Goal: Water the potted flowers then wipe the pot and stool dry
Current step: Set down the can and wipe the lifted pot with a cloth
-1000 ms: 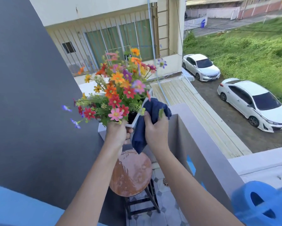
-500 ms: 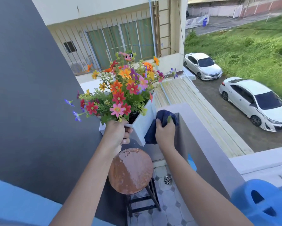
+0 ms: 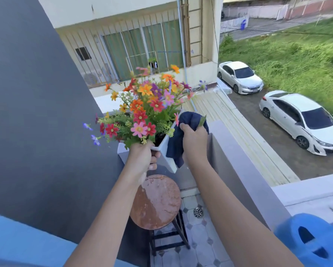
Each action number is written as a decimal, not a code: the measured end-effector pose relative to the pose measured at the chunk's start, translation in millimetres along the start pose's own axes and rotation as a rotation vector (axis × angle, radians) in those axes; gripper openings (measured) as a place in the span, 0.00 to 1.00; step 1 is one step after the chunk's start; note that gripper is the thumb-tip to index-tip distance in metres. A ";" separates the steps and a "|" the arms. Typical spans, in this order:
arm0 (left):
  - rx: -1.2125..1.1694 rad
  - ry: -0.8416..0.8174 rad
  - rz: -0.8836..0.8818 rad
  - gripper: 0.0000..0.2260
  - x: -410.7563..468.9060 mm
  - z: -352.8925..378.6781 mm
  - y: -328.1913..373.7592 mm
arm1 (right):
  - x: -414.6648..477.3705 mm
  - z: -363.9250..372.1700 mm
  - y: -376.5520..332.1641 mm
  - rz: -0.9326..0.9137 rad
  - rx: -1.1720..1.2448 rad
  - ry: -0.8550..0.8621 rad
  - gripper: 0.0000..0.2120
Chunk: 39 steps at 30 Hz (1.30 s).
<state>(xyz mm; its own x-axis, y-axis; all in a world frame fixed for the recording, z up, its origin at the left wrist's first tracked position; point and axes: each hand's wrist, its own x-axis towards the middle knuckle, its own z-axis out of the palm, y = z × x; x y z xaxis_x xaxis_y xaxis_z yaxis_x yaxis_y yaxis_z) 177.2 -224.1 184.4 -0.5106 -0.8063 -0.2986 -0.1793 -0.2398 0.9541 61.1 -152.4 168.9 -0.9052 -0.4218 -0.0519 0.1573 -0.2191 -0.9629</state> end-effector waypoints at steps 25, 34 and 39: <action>0.184 -0.108 0.065 0.13 9.6 -55.1 32.5 | 44.3 -17.9 -32.5 0.076 -0.122 -0.277 0.10; 0.371 -0.200 0.090 0.10 29.3 -88.3 41.5 | 44.5 -34.3 -12.0 0.375 0.009 -0.543 0.12; 0.370 -0.145 0.110 0.14 33.5 -96.5 42.0 | 37.4 -30.3 -6.7 0.361 0.081 -0.517 0.28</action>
<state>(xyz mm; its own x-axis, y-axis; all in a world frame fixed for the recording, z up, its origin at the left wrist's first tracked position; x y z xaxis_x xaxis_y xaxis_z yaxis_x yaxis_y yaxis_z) 233.7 -313.4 216.6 -0.6520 -0.7255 -0.2204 -0.3939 0.0758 0.9160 14.3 -140.0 165.3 -0.4849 -0.8477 -0.2154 0.4646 -0.0410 -0.8846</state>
